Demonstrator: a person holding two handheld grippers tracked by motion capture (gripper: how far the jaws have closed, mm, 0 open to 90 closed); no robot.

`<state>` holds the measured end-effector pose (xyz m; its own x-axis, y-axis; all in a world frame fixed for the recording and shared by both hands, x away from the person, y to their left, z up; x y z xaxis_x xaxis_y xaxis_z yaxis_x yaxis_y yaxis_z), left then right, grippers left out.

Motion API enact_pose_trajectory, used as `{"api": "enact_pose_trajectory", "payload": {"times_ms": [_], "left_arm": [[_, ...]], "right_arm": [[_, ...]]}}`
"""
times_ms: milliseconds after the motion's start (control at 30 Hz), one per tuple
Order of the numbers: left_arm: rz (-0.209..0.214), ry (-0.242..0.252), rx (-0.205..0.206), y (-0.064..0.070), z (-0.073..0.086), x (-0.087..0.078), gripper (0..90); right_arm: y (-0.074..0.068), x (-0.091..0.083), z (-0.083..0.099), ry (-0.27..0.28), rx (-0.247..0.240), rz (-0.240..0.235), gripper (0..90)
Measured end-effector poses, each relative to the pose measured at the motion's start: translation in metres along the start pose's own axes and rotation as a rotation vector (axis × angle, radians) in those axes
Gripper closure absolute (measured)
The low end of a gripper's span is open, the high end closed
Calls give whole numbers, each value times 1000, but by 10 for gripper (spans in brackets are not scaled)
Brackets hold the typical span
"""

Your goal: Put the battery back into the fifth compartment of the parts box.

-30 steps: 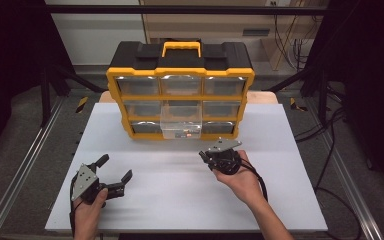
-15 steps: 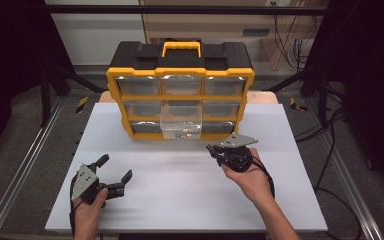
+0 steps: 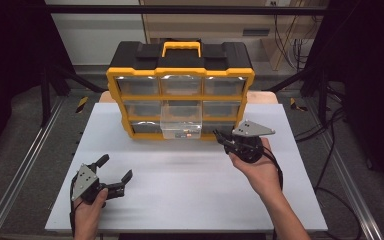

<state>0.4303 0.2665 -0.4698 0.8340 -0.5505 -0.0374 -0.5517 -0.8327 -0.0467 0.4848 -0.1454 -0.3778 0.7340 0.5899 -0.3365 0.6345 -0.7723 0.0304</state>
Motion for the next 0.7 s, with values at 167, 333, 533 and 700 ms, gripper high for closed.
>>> {"api": "enact_pose_trajectory", "payload": {"times_ms": [167,333,533,700], "left_arm": [[-1,0,-1,0,0,0,16],[0,2,0,0,0,-1,16],[0,2,-1,-1,0,-1,16],[0,2,-1,-1,0,-1,16]], "right_arm": [[3,-3,-19,34,-6,11,769],[2,-4,-41,61,-27,14,769],[-2,-1,-66,77,-69,17,769],[-2,5,-84,82,-83,15,769]]}}
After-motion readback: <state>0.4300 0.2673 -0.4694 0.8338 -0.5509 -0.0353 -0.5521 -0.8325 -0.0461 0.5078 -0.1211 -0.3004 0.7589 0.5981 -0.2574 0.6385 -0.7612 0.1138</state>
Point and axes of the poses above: each handheld gripper's, and its own axes: x roughly forward along the jaws, z roughly out of its underside, y roughly to its right, the point moved 2 cm from there along x, roughly forward along the jaws, and after that the axes turned 5 degrees about y, right-handed, at the moved point
